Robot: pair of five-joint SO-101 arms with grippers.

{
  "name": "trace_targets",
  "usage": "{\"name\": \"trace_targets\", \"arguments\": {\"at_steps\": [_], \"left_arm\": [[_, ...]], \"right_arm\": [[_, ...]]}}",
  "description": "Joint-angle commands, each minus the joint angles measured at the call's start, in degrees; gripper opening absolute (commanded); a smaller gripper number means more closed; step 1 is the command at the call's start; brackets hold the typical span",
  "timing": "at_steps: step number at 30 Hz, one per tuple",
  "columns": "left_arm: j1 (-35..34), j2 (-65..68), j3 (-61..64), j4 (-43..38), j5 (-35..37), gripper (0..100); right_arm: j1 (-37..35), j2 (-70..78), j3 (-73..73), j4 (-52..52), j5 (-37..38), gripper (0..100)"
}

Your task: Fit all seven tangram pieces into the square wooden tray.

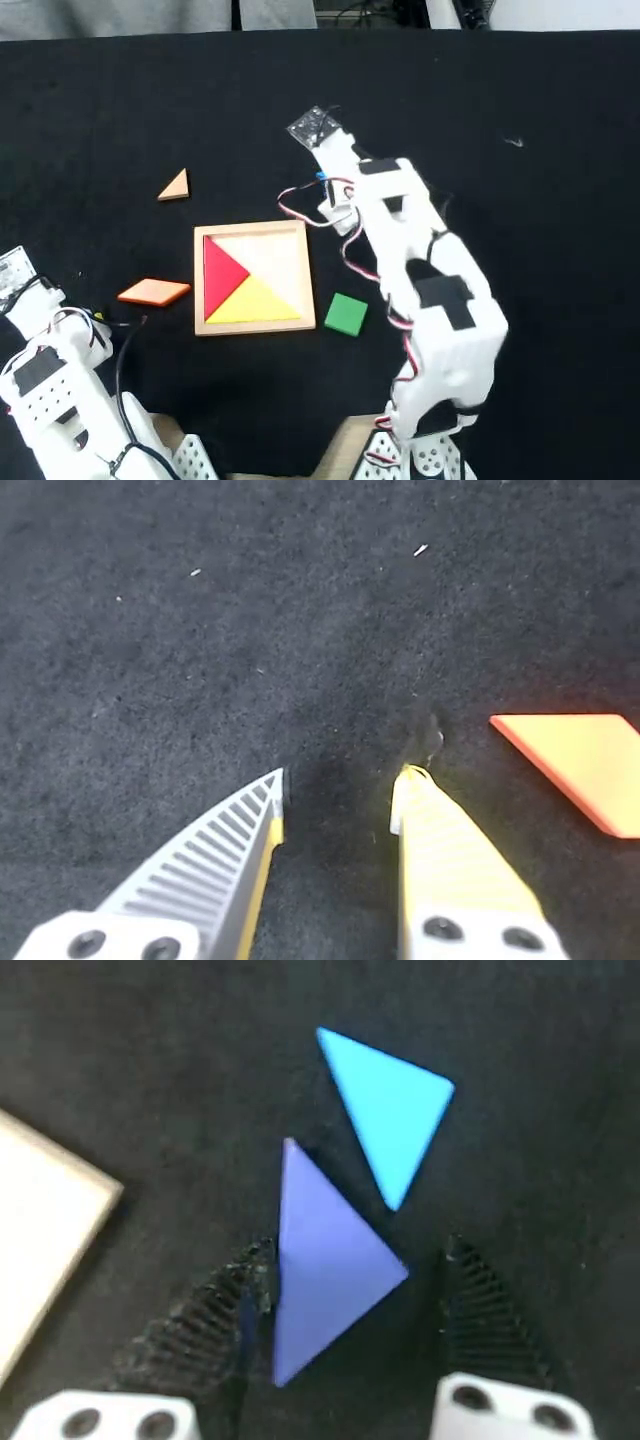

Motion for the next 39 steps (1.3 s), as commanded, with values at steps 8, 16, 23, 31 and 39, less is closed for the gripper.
{"name": "trace_targets", "arguments": {"at_steps": [8, 16, 23, 31, 39], "left_arm": [[0.66, -0.79, -0.48, -0.97, 0.53, 19], [0.66, -0.79, -0.48, -0.97, 0.53, 19], [0.66, -0.79, -0.48, -0.97, 0.53, 19], [0.66, -0.79, -0.57, -0.97, 0.53, 19], [0.57, -0.79, -0.57, -0.97, 0.53, 19]], "right_arm": [[1.23, 7.78, -15.43, 9.32, -0.09, 26.1], [1.23, 8.66, -16.84, 10.99, 0.00, 10.6], [0.88, 6.55, -16.84, 13.01, 0.00, 10.3], [-6.68, -8.92, -9.54, 19.16, -0.09, 10.3], [-20.40, -24.22, 9.19, 9.49, -2.90, 10.3]]}}
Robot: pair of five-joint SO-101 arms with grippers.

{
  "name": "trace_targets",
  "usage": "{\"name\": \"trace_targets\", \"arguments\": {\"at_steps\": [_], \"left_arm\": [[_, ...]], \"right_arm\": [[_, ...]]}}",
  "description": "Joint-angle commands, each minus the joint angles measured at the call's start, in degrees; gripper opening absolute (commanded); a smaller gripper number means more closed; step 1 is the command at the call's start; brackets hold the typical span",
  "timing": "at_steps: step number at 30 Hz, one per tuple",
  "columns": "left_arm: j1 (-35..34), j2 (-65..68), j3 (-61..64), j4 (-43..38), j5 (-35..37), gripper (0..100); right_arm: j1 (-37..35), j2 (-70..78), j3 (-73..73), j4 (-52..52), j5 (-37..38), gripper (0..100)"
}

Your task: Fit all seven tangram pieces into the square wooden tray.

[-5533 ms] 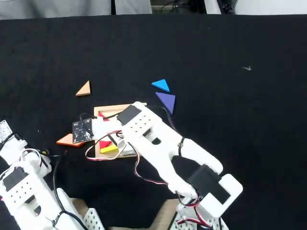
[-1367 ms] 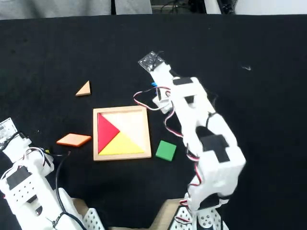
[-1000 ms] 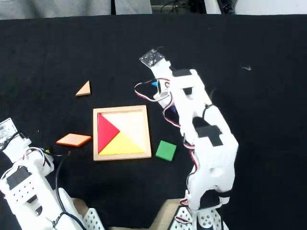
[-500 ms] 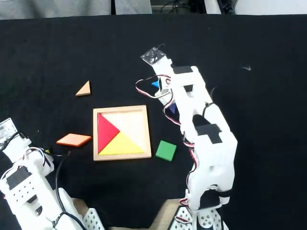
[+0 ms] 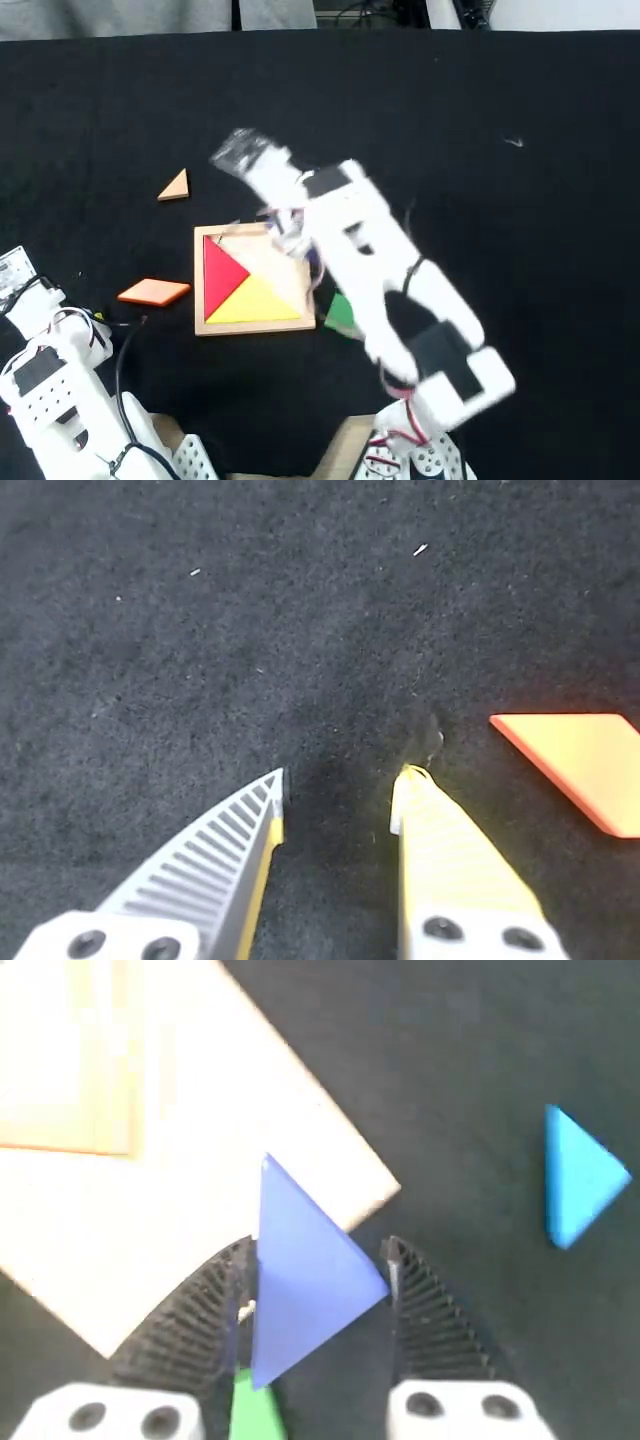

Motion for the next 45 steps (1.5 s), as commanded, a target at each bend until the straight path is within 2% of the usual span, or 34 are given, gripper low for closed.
{"name": "trace_targets", "arguments": {"at_steps": [1, 12, 19, 25, 38, 43, 45], "left_arm": [[0.57, -0.79, -0.57, -0.97, 0.53, 19], [0.57, -0.79, -0.66, -0.97, 0.53, 19], [0.57, -0.79, -0.75, -0.97, 0.53, 19], [0.57, -0.79, -0.75, -0.97, 0.53, 19], [0.57, -0.79, -0.75, -0.97, 0.53, 19], [0.57, -0.79, -0.75, -0.97, 0.53, 19], [0.57, -0.79, -0.75, -0.97, 0.53, 19]], "right_arm": [[-4.31, -7.78, 7.08, -6.68, -2.11, 10.3], [-4.48, 5.85, -0.31, -8.18, -2.37, 10.6], [-4.40, 7.16, -1.36, -8.62, -6.33, 10.7], [-4.40, 7.60, -2.33, -8.62, -7.65, 21.1], [-4.31, 7.60, -2.15, -10.55, -7.65, 21.1], [-4.48, 7.60, -1.98, -9.23, -7.91, 29.0], [-5.01, 7.52, -1.98, -9.05, -7.65, 28.4]]}}
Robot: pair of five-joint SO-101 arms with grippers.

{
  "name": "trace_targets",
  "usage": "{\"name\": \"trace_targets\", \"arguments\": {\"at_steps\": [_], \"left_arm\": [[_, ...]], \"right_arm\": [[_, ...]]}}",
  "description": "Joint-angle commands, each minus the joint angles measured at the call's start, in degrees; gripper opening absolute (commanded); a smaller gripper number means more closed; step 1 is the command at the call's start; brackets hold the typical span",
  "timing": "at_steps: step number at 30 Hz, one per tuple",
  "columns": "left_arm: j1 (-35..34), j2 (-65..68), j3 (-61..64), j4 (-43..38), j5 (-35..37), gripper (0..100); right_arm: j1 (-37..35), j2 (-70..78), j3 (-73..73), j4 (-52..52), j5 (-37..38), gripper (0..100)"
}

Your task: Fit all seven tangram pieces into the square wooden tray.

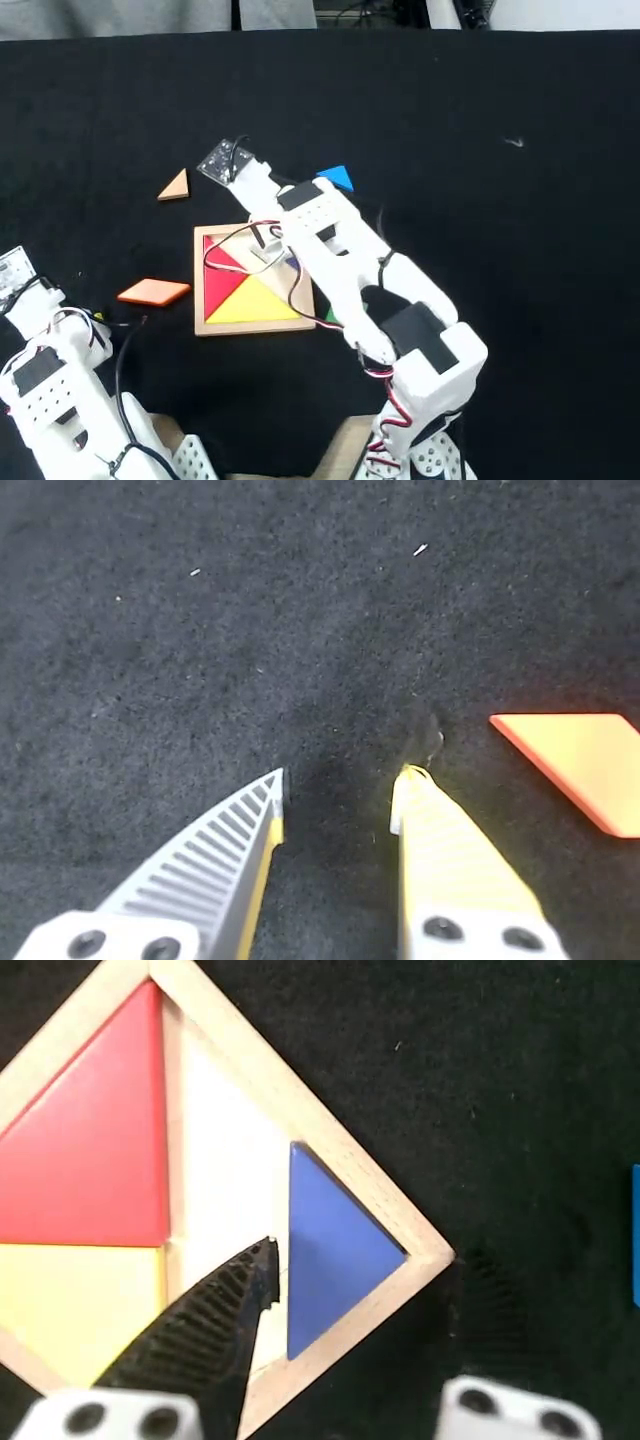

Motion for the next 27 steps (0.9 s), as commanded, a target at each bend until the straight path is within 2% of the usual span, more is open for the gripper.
{"name": "trace_targets", "arguments": {"at_steps": [1, 6, 11, 17, 22, 27], "left_arm": [[0.57, -0.79, -0.75, -0.97, 0.53, 19], [0.57, -0.79, -0.75, -0.97, 0.53, 19], [0.57, -0.79, -0.75, -0.97, 0.53, 19], [0.57, -0.79, -0.75, -0.97, 0.53, 19], [0.57, -0.79, -0.75, -0.97, 0.53, 19], [0.57, -0.79, -0.75, -0.97, 0.53, 19]], "right_arm": [[-1.41, -0.75, -2.86, 0.44, -0.26, 27.7], [-1.23, -2.15, -3.30, 1.49, 0.44, 21.6], [-3.60, -7.16, -2.77, 5.27, 2.55, 1.2], [-3.69, -5.76, 1.10, 0.18, 2.90, 1.1], [-3.52, -0.31, -1.63, 0.09, 2.99, 1.1], [-0.44, 2.86, -4.26, 0.09, 2.99, 1.1]]}}
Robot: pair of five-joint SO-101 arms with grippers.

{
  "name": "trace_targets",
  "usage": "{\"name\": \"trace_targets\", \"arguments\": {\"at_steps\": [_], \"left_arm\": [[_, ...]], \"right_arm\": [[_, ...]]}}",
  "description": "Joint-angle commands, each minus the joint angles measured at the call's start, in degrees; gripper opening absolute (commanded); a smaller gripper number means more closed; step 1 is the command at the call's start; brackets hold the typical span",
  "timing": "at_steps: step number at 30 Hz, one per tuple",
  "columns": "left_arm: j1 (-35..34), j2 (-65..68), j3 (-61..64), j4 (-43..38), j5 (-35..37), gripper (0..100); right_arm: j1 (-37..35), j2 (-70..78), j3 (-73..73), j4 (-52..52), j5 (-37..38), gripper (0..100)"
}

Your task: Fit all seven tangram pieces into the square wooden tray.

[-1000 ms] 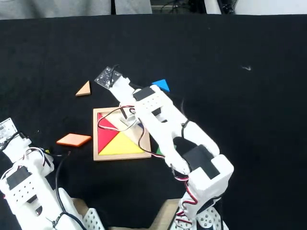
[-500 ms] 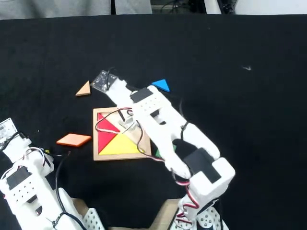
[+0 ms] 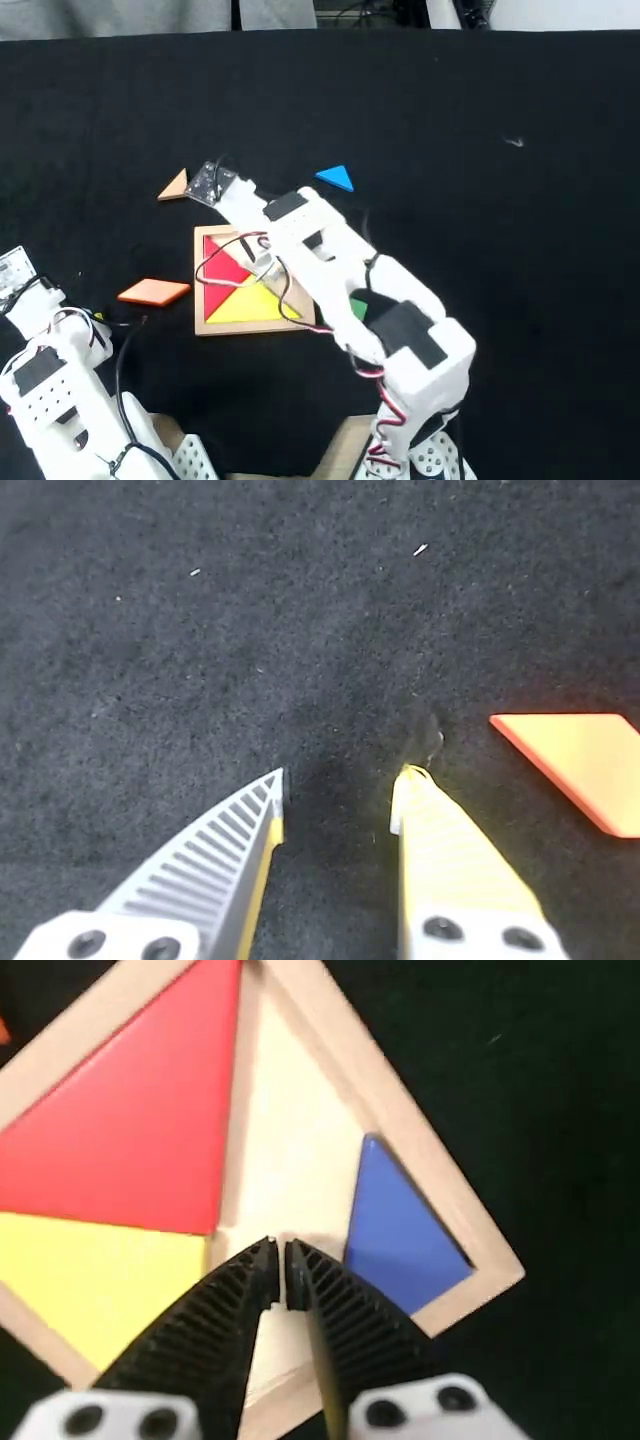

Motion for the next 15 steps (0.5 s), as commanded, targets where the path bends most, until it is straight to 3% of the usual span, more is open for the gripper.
{"name": "trace_targets", "arguments": {"at_steps": [1, 9, 15], "left_arm": [[0.57, -0.79, -0.75, -0.97, 0.53, 19], [0.57, -0.79, -0.75, -0.97, 0.53, 19], [0.48, -0.79, -0.84, -0.88, 0.26, 19]], "right_arm": [[3.25, 0.84, -4.97, -0.88, 0.35, 1.1], [0.70, -5.67, -4.18, 3.69, 0.44, 1.1], [2.64, -23.60, 1.71, 9.23, 0.44, 1.1]]}}
